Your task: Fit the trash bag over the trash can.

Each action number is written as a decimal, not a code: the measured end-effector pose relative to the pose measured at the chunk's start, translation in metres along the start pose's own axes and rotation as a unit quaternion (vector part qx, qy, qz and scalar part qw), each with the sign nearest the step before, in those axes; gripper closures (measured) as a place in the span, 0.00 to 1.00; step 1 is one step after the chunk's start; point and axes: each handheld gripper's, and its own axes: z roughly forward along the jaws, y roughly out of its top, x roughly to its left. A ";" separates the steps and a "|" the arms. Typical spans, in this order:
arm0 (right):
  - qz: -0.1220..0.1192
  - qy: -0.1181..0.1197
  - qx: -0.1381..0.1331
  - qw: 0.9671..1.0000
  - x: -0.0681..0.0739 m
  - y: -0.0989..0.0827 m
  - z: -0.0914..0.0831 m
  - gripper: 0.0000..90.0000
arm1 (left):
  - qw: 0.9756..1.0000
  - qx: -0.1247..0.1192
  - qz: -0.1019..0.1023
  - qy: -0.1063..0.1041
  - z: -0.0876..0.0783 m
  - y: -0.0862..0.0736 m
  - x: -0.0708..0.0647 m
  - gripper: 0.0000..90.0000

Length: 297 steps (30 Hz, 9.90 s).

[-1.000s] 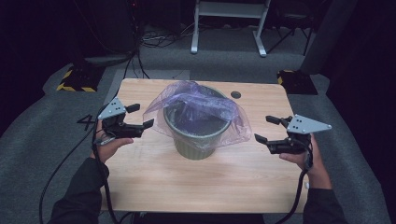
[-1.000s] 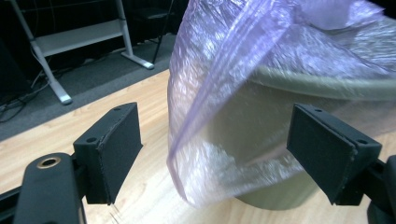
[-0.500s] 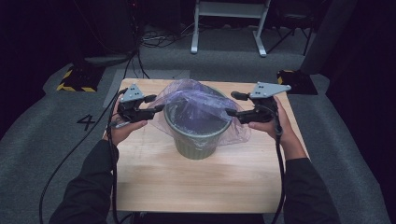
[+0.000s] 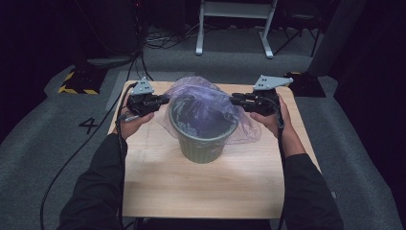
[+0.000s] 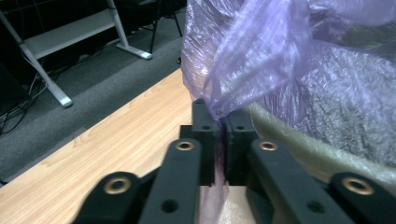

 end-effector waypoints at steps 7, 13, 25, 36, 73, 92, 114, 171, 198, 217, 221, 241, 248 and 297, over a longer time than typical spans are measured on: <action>0.062 -0.032 -0.015 0.997 -0.020 0.002 0.007 1.00 | 0.999 0.033 -0.006 0.008 0.023 0.011 0.004 0.98; 0.135 -0.064 0.017 0.989 -0.045 -0.015 0.022 1.00 | 0.997 0.061 -0.036 0.004 0.047 0.008 0.011 0.98; 0.205 -0.050 0.067 0.975 -0.057 -0.069 0.057 1.00 | 0.992 0.081 -0.096 -0.028 0.083 -0.010 0.013 0.98; 0.224 -0.042 0.083 0.970 -0.057 -0.097 0.072 0.99 | 0.989 0.090 -0.116 -0.036 0.095 -0.024 0.010 0.95; 0.008 -0.067 -0.005 0.998 -0.001 -0.074 -0.052 0.30 | 0.997 0.057 0.047 -0.002 -0.006 -0.039 -0.026 0.30; -0.089 -0.054 0.008 0.995 0.079 -0.096 -0.023 0.67 | 0.997 0.048 0.067 -0.010 0.004 -0.037 -0.036 0.98; -0.059 0.016 0.020 0.998 0.088 -0.139 -0.018 1.00 | 0.995 0.075 0.066 -0.026 0.003 -0.085 -0.055 1.00; -0.085 0.051 0.101 0.990 0.099 -0.161 -0.005 1.00 | 0.993 0.086 0.081 -0.008 -0.006 -0.114 -0.072 1.00; 0.048 0.034 0.081 0.995 0.056 -0.189 -0.004 0.63 | 0.992 0.117 -0.023 -0.032 -0.018 -0.150 -0.084 0.17; 0.084 -0.010 0.039 0.996 0.053 -0.190 -0.052 0.23 | 0.983 0.170 -0.036 -0.059 -0.028 -0.172 -0.107 0.17; 0.066 -0.008 -0.001 0.998 0.054 -0.169 -0.064 0.23 | 0.984 0.166 -0.036 -0.058 -0.030 -0.174 -0.108 0.17; 0.032 -0.042 -0.054 0.997 0.031 -0.072 -0.070 0.23 | 0.985 0.164 -0.022 -0.052 -0.028 -0.175 -0.111 0.15; 0.019 -0.046 -0.044 0.998 0.029 -0.040 -0.046 0.24 | 0.985 0.163 -0.020 -0.054 -0.027 -0.175 -0.111 0.14; -0.014 0.025 0.157 0.987 0.050 0.009 0.070 0.29 | 0.985 0.162 -0.019 -0.056 -0.027 -0.175 -0.111 0.15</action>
